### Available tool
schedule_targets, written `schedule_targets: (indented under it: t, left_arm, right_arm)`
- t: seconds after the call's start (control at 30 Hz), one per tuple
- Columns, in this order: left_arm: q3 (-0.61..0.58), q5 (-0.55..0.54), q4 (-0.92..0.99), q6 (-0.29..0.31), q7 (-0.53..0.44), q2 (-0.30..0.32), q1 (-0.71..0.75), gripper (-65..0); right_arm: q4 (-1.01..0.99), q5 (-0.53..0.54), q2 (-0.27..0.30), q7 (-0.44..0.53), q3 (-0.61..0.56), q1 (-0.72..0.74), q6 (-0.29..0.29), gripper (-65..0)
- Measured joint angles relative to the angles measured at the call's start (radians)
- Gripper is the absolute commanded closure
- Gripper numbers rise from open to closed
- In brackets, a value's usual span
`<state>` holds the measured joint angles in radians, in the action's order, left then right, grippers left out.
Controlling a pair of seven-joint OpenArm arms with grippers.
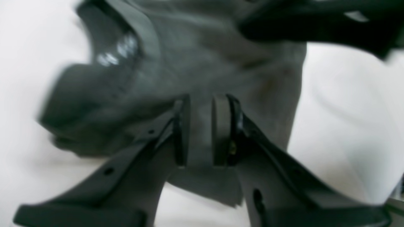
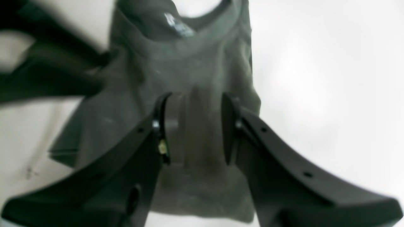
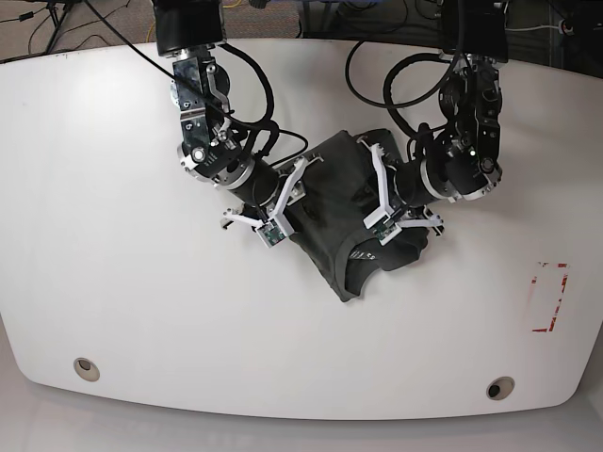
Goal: Layout the t-shirt on the table in an organized manner, then fold the t-shirt properly
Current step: 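Lift the bundle with both grippers and fold it over onto itself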
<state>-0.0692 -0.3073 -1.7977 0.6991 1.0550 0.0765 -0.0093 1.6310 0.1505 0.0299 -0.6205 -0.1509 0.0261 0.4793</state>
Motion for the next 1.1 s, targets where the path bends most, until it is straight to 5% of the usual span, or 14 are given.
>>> schedule_targets:
  t: [0.33,0.67,1.1]
  left_arm:
    - [0.002,0.0,0.158,-0.002,-0.009,0.018,0.042,-10.3]
    - [0.0,-0.059,0.314,0.01,-0.19,0.122,0.031,-10.3]
    - [0.004,-0.082,0.316,0.013,-0.206,0.218,0.028,-10.3]
  right_arm:
    - [-0.177,0.0,0.004,0.151,0.0,0.012,0.001,-17.4]
    - [-0.196,0.005,0.024,0.158,0.0,-0.011,0.003,-17.3]
    - [-0.07,0.002,0.027,0.13,0.001,-0.077,-0.003,-17.3]
